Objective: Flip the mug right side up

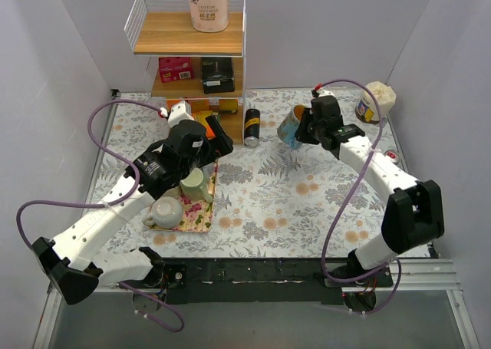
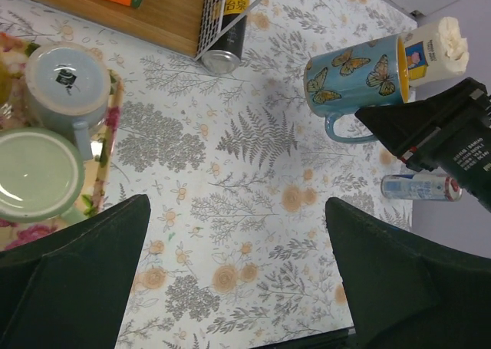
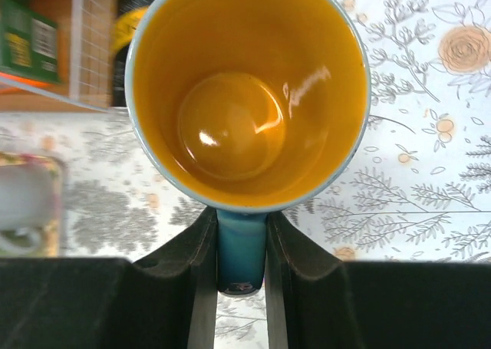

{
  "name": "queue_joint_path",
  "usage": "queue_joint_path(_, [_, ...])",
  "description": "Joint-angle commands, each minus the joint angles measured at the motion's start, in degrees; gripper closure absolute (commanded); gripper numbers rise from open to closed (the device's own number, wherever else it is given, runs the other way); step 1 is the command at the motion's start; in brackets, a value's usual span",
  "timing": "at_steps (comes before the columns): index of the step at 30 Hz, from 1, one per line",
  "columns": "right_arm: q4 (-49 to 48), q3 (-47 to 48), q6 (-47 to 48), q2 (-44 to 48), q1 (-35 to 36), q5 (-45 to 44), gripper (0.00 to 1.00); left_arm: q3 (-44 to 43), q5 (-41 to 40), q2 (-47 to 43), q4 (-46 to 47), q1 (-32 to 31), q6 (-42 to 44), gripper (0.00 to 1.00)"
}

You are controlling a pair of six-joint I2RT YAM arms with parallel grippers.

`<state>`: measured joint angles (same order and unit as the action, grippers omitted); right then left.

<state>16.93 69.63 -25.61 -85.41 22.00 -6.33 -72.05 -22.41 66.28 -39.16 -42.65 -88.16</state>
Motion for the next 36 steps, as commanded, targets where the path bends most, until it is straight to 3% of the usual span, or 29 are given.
queue_joint_path(1, [-6.2, 5.96, 4.16, -3.61, 2.69, -10.45, 0.99, -1.51, -3.51, -0.45, -8.21, 0.2, 0.19, 0.02])
queue_joint_path(14, [-13.67, 12.29, 7.5, -17.86, 6.39, -22.66, 0.99, -1.34, -2.02, 1.57, -15.16, 0.64, -4.39, 0.02])
queue_joint_path(23, [-21.84, 10.7, 10.4, -23.48, 7.53, -25.04, 0.99, -2.13, -3.51, 2.8, -22.1, 0.73, -9.13, 0.02])
queue_joint_path(29, [-20.28, 14.39, 10.05, -27.53, 8.15, -26.45, 0.99, -1.25, -2.72, 3.77, -23.77, 0.73, -11.15, 0.02])
queue_joint_path(32, [-19.13, 15.71, 9.26, -29.02, 8.24, -26.28, 0.81, -0.55, -2.37, 3.86, -23.95, 0.73, -11.86, 0.02])
queue_joint_path(33, [-18.78, 15.8, 9.08, -29.2, 8.24, -26.02, 0.63, -0.02, -2.2, 3.86, -23.95, 0.73, -12.21, 0.02])
queue_joint_path(36, [-17.72, 15.45, 8.21, -28.33, 8.24, -24.26, 0.5, 1.12, -1.67, 4.03, -24.39, 0.73, -13.08, 0.02])
